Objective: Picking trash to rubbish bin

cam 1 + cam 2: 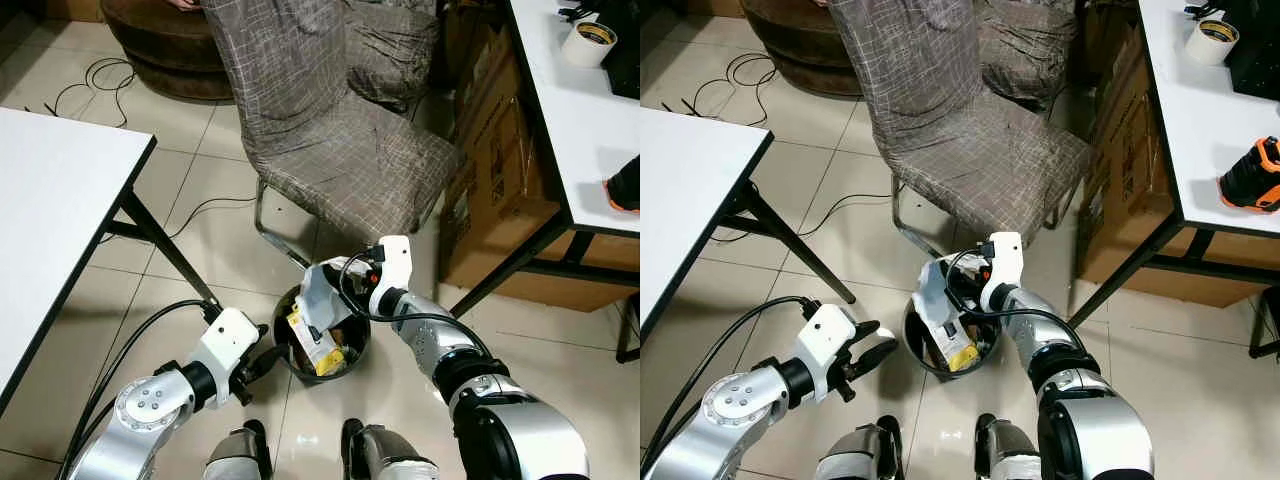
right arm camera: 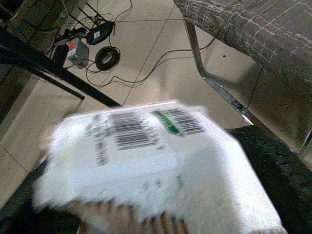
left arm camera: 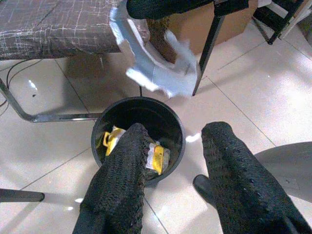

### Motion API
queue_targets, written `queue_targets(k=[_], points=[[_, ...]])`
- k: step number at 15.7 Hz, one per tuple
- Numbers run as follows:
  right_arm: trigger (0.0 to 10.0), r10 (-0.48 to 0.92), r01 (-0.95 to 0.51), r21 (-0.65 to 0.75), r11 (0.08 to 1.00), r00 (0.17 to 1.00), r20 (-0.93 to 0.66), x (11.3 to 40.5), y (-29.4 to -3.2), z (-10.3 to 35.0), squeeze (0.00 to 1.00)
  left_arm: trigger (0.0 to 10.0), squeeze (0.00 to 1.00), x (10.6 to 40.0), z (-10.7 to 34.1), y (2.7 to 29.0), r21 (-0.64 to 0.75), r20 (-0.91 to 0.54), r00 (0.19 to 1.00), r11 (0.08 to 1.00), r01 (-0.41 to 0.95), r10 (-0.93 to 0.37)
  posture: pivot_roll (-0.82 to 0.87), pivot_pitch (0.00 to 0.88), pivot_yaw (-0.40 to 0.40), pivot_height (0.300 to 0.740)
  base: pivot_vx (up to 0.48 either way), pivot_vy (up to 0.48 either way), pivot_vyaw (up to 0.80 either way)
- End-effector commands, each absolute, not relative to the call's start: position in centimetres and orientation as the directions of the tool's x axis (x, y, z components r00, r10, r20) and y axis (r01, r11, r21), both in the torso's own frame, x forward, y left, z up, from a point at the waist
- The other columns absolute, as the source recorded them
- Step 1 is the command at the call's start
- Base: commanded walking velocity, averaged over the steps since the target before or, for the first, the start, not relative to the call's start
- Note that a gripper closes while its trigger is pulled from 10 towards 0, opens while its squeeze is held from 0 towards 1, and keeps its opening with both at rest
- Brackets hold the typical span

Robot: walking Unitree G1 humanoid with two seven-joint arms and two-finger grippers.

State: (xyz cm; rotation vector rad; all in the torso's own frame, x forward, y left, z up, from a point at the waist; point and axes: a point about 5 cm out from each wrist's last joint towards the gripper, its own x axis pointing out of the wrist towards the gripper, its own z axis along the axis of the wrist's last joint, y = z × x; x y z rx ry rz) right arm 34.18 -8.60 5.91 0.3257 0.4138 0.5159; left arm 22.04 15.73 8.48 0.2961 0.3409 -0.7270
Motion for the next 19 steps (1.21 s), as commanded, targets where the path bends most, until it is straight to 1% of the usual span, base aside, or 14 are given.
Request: queue_targets(k=[1,7,9,10,11,12,13,14,15,17,18,19], points=[[10.0,0.556,-0.417,0.418,0.807,0.774,-0.303,34.0,-8.3,5.7,1.00,10.0,0.00,21.8,8.3,15.9,0.151,-0.417,0.693,0.707,0.691,-0.588,0.05,0.258,-0.047,0.740,0.000,0.000,0.00],[10.0,0.587,-0.427,0.455,0.781,0.751,-0.303,33.8,-7.8,5.7,1.00,10.0,0.00,21.9,8.4,15.9,0.158,-0.416,0.696,0.707,0.689,-0.585,0.06,0.256,-0.047,0.740,0.000,0.000,0.00],[10.0,0.585,-0.418,0.466,0.779,0.751,-0.305,33.8,-7.7,5.7,1.00,10.0,0.00,22.1,8.4,16.0,0.163,-0.409,0.714,0.724,0.671,-0.569,0.05,0.254,-0.045,0.740,0.000,0.000,0.00],[10.0,0.562,-0.407,0.443,0.799,0.769,-0.306,33.9,-8.1,5.7,0.48,10.0,0.00,22.5,8.4,16.5,0.144,-0.395,0.765,0.788,0.599,-0.509,0.04,0.239,-0.040,0.740,0.000,0.000,0.00],[10.0,0.537,-0.401,0.409,0.820,0.787,-0.305,33.8,-8.5,5.6,0.00,10.0,0.00,22.9,8.4,16.9,0.123,-0.378,0.808,0.840,0.528,-0.453,0.03,0.228,-0.040,0.740,0.000,0.000,0.00],[10.0,0.475,-0.379,0.319,0.869,0.821,-0.318,33.5,-9.6,5.3,0.00,10.0,0.00,23.1,8.6,17.8,0.098,-0.349,0.865,0.904,0.415,-0.360,0.02,0.210,-0.036,0.740,0.000,0.000,0.00],[10.0,0.428,-0.360,0.247,0.900,0.839,-0.336,32.7,-10.5,5.0,0.00,10.0,0.00,22.7,8.7,18.1,0.079,-0.337,0.886,0.928,0.364,-0.319,0.01,0.197,-0.038,0.740,0.000,0.000,0.00],[10.0,0.392,-0.340,0.206,0.918,0.858,-0.331,31.7,-11.3,5.1,0.00,10.0,0.00,22.3,8.8,18.3,0.052,-0.328,0.897,0.942,0.331,-0.297,0.00,0.181,-0.039,0.740,0.000,0.000,0.00],[10.0,0.369,-0.315,0.211,0.925,0.876,-0.310,30.6,-12.0,5.3,0.00,10.0,0.00,21.9,9.0,18.4,0.046,-0.319,0.903,0.947,0.318,-0.288,-0.01,0.166,-0.038,0.740,0.000,0.000,0.00],[10.0,0.344,-0.312,0.151,0.938,0.888,-0.305,28.9,-12.7,5.6,0.00,10.0,0.00,21.7,9.6,18.0,0.018,-0.297,0.910,0.951,0.307,-0.288,-0.02,0.141,-0.039,0.740,0.000,0.000,0.00],[10.0,0.342,-0.313,0.140,0.939,0.893,-0.291,27.9,-12.8,6.1,0.00,10.0,0.00,21.8,10.3,17.5,0.010,-0.278,0.915,0.952,0.307,-0.292,-0.02,0.127,-0.036,0.740,0.000,0.000,0.00],[10.0,0.341,-0.324,0.105,0.940,0.902,-0.266,26.2,-12.6,7.6,0.00,10.0,0.00,21.9,11.5,17.1,-0.015,-0.245,0.924,0.954,0.298,-0.292,-0.03,0.114,-0.032,0.740,0.000,0.000,0.00]])
